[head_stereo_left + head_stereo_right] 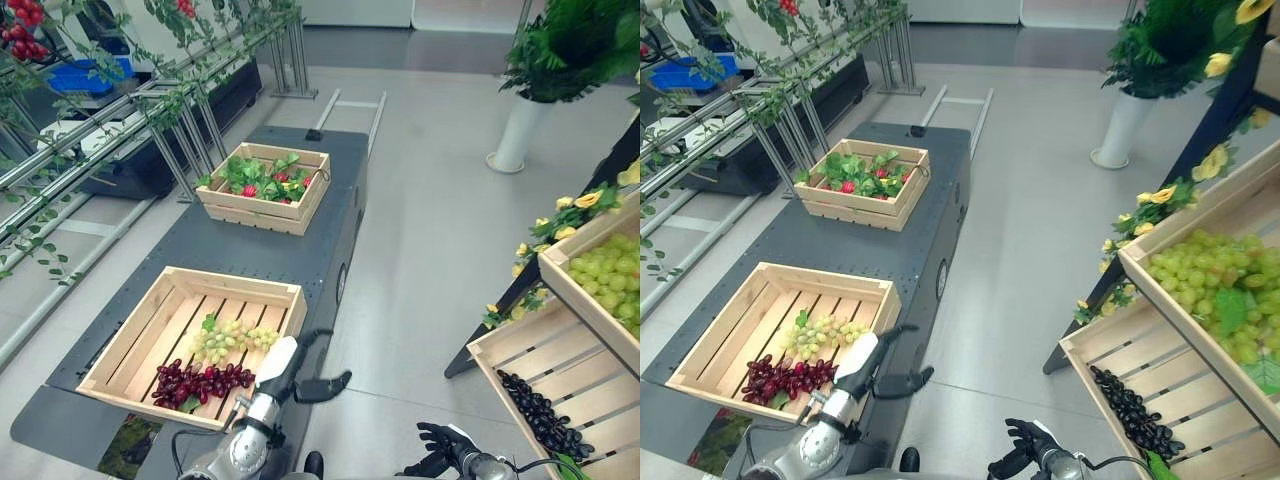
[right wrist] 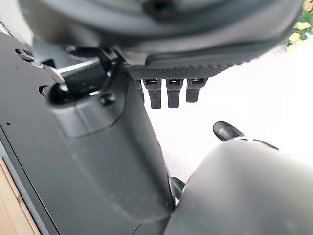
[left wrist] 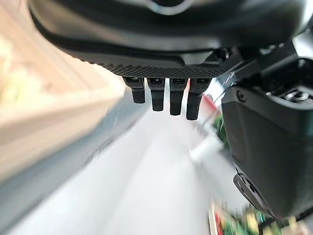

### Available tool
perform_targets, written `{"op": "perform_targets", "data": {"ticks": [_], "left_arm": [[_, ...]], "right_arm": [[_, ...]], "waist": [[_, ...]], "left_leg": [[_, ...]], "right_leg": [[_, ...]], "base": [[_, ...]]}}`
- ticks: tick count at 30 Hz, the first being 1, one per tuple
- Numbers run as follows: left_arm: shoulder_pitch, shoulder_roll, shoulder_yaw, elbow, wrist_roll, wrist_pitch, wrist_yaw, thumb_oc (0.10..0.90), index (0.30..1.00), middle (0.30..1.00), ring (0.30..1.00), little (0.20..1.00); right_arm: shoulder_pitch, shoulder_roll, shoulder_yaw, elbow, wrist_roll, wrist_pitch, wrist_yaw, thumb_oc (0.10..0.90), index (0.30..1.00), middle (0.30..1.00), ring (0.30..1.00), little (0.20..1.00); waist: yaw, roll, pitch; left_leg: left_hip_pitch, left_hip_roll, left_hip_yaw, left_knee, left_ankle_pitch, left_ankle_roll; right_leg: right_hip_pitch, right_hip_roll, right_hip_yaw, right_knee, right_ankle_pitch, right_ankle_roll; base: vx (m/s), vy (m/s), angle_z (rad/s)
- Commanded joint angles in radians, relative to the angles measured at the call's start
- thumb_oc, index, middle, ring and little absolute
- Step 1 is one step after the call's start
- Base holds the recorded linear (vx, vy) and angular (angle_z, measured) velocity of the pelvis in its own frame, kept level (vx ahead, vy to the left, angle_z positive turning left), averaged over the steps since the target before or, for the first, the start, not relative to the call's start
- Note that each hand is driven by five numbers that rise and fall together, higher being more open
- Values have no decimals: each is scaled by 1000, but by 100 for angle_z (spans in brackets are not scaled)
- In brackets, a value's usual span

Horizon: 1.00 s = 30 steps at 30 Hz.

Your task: Pick up the fruits from the basket on one side to the basket on the other side

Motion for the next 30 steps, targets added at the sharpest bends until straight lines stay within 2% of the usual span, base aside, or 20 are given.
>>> {"op": "perform_targets", "data": {"ticks": [1, 4, 8, 15, 20, 23, 25, 27, 30], "left_arm": [[-183, 103, 81, -85, -17, -16, 77, 800, 900, 900, 900, 900], [-200, 179, 100, -106, 7, 54, 70, 800, 900, 900, 900, 900], [-213, 289, 131, -112, -30, 128, 36, 800, 900, 900, 900, 900], [-220, 404, 222, 5, -41, 159, 12, 800, 900, 900, 900, 900], [-264, 464, 243, 80, -25, 188, 13, 800, 900, 900, 900, 900], [-322, 502, 242, 130, -32, 207, 36, 800, 900, 900, 900, 900], [-336, 511, 238, 137, -32, 210, 41, 800, 900, 900, 900, 900], [-374, 534, 220, 152, -28, 222, 54, 800, 900, 900, 900, 900], [-406, 546, 201, 157, -22, 229, 61, 800, 900, 900, 900, 900]], "right_arm": [[-54, -7, 14, -50, 30, -56, -51, 800, 900, 900, 900, 900], [-42, -20, 12, -70, 24, -43, -70, 800, 900, 900, 900, 900], [-35, -46, 12, -89, 36, -33, -78, 800, 900, 900, 900, 900], [-26, -72, 14, -107, 61, -26, -84, 800, 900, 900, 900, 900], [-55, -71, 26, -117, 115, -46, -102, 800, 900, 900, 900, 900], [-109, -87, 35, -142, 149, -74, -96, 800, 900, 900, 900, 900], [-125, -92, 39, -150, 156, -77, -97, 800, 900, 900, 900, 900], [-169, -101, 44, -164, 186, -92, -98, 800, 900, 900, 900, 900], [-196, -107, 43, -163, 197, -109, -94, 800, 900, 900, 900, 900]], "waist": [[32, -32, 47], [34, -21, 52], [38, -10, 62], [53, -5, 94], [68, -20, 155], [75, -45, 250], [78, -51, 269], [89, -71, 313], [93, -82, 334]], "left_leg": [[52, -115, 46, 9, -169, 66], [37, -121, 36, 13, -162, 65], [14, -130, 22, 42, -167, 66], [-35, -136, 4, 103, -178, 68], [-107, -132, 12, 198, -198, 79], [-194, -130, 44, 338, -236, 83], [-220, -128, 52, 371, -243, 84], [-285, -119, 72, 452, -271, 95], [-336, -110, 88, 514, -293, 100]], "right_leg": [[-29, -16, -13, 68, -79, -22], [-41, -27, -25, 77, -84, -21], [-53, -38, -35, 88, -92, -21], [-82, -48, -48, 123, -102, -21], [-152, -61, -57, 226, -126, -21], [-238, -76, -51, 366, -154, -21], [-264, -81, -51, 409, -158, -20], [-336, -105, -66, 528, -169, -17], [-384, -119, -74, 600, -189, -22]], "base": [[0, 71, 16], [8, 75, 11], [28, 70, 7], [38, 60, 11], [-37, 42, 19], [-121, 80, 15], [-94, 73, 13], [-127, 112, 6], [-87, 87, 1]]}}
